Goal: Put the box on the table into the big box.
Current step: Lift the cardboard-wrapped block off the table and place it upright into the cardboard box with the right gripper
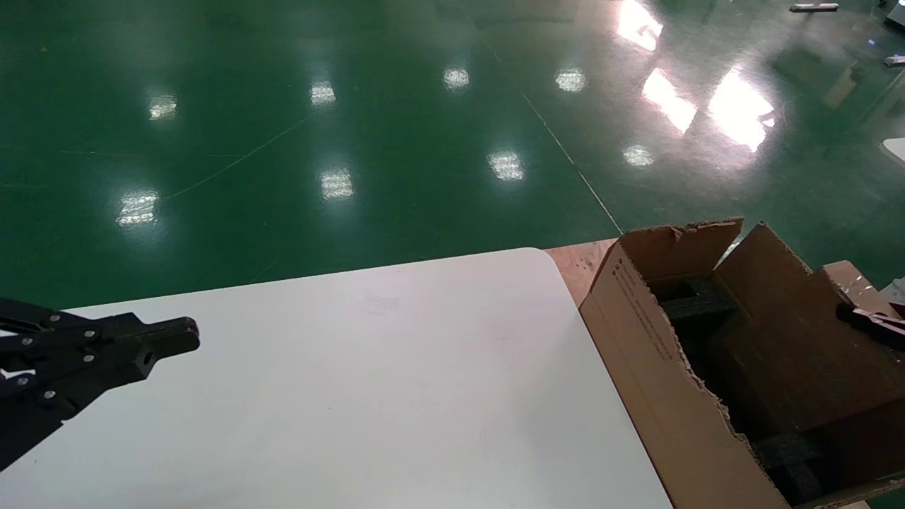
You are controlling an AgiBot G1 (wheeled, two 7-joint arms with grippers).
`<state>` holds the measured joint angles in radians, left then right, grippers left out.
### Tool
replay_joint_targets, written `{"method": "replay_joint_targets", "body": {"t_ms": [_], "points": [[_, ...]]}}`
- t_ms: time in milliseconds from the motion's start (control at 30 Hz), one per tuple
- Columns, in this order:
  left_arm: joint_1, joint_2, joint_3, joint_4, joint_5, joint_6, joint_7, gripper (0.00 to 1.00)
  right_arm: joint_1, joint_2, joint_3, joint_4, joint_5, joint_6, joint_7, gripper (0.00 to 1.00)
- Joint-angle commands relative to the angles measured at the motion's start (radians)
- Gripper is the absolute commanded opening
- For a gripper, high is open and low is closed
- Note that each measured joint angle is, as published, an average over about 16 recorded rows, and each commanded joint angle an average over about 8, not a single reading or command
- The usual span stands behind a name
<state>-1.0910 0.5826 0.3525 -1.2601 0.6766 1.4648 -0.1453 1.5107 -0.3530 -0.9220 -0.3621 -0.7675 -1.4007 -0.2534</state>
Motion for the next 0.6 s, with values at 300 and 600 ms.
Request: {"method": "replay_joint_targets", "body": {"t_ms": [300,600], "points": [[0.0,0.0,0.0,0.0,0.0,0.0,0.0,0.0,0.106,-0.083,-0.073,-0.123,-0.017,0.01,-0.06,0.0],[0.0,0.0,0.0,0.0,0.0,0.0,0.0,0.0,0.185,-0.154,-0.124,-0.263,-0.016,0.002,-0.123,0.0]]}}
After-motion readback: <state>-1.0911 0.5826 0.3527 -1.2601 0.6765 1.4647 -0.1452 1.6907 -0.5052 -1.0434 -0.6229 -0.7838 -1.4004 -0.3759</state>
